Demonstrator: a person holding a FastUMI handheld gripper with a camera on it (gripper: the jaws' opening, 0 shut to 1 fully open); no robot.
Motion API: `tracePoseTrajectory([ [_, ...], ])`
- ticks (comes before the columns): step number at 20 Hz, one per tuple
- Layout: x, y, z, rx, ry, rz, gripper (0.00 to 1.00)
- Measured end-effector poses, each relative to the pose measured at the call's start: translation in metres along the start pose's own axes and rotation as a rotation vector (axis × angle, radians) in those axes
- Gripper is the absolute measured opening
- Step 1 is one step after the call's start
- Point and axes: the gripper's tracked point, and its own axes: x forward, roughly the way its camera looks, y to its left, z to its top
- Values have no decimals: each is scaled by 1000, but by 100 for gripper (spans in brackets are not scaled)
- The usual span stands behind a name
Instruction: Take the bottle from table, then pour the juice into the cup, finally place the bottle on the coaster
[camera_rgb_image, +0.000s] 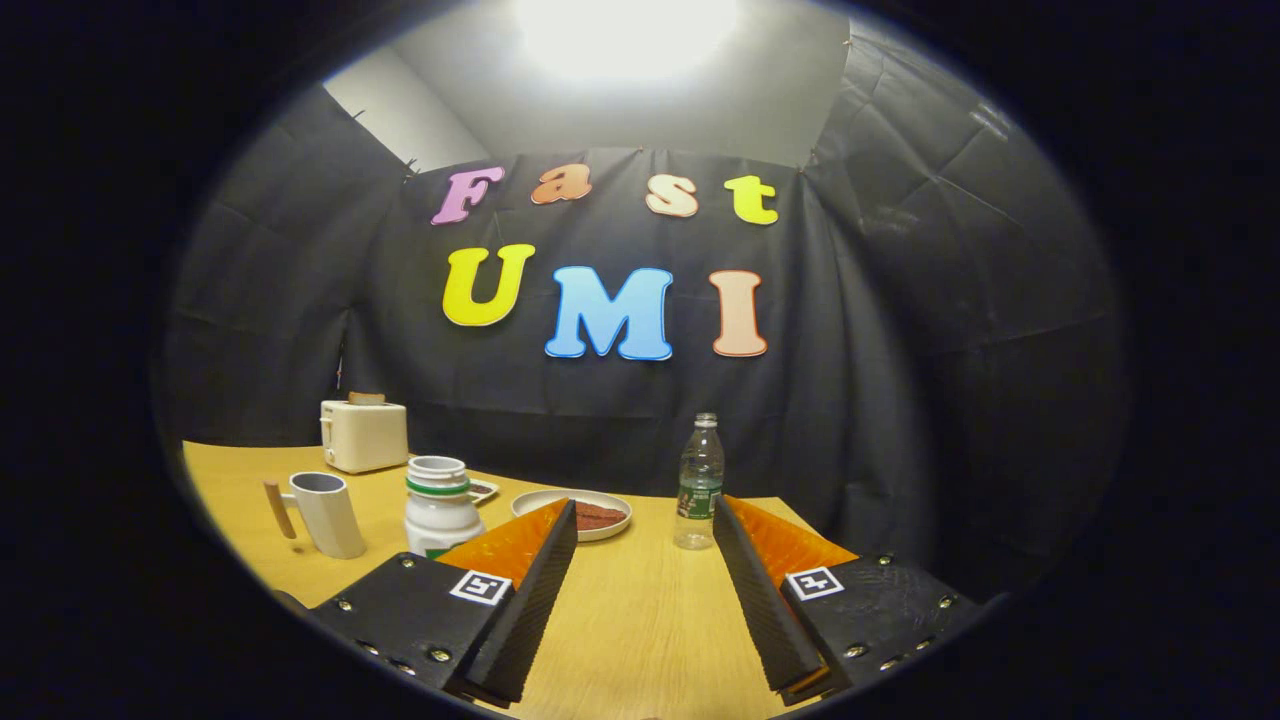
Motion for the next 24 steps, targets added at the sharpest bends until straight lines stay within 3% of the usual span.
tracePoseTrajectory([
  [6,-12,35,19,27,-31,79,85],
  [14,-6,86,-23,65,45,181,85],
  [24,7,109,-61,44,145,134,85],
])
